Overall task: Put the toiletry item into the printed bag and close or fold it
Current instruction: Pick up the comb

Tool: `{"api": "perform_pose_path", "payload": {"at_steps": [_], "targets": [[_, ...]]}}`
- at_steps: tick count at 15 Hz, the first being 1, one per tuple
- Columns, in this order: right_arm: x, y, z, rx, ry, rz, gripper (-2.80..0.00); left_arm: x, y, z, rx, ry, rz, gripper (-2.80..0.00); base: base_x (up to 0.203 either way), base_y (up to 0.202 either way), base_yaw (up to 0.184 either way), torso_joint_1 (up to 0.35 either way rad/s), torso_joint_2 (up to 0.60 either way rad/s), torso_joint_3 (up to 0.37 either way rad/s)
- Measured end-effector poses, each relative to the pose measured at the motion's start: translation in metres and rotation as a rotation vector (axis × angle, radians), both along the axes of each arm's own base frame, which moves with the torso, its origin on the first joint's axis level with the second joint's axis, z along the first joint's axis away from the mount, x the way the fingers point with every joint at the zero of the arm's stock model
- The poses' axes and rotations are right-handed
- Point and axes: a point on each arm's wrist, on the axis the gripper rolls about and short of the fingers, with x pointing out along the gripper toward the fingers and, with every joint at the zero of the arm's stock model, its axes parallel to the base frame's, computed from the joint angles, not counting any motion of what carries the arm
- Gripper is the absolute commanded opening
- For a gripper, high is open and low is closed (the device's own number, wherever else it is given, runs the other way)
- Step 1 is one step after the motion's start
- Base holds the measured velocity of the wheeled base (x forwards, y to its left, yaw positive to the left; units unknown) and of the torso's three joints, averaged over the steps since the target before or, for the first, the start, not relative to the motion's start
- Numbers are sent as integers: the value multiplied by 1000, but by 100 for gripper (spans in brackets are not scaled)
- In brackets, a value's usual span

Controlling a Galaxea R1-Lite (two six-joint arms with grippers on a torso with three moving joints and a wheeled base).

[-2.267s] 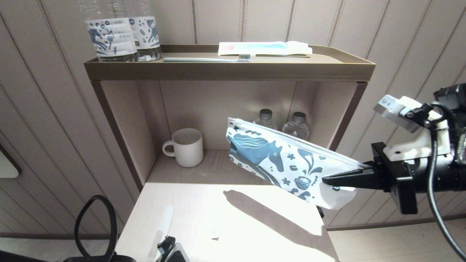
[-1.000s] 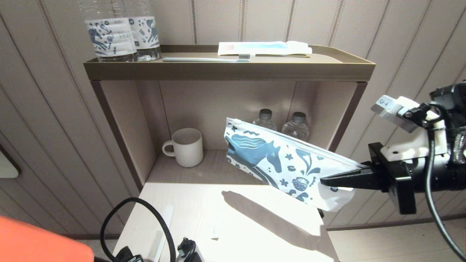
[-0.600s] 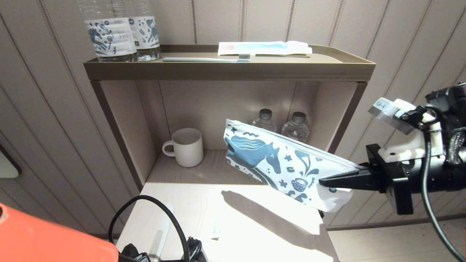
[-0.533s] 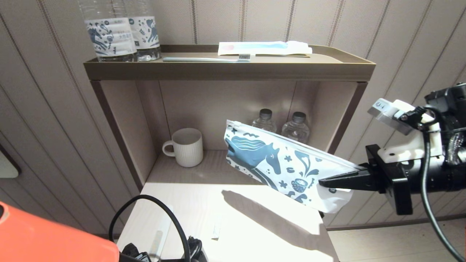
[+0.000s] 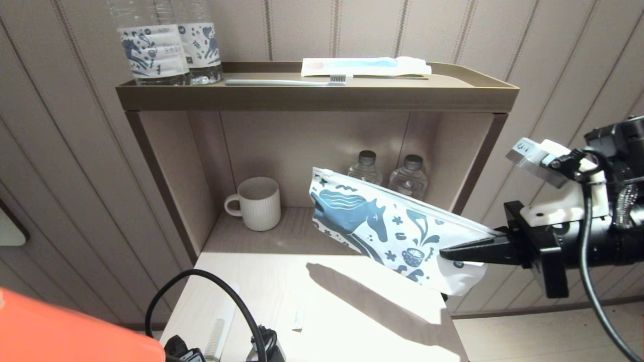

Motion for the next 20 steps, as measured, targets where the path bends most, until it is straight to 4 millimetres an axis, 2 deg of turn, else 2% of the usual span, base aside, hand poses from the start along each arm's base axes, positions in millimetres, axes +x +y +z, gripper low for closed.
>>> {"api": "perform_pose_path", "payload": {"at_steps": [13,20], "targets": [[2,0,-4,-4,12,1,-280,-13,-3,1,-21,5,-38,0,0,0,0,0,0,0],[11,2,-10,1,2,2,-280,-17,0,3,-29,8,-18,0,0,0,0,0,0,0]]}}
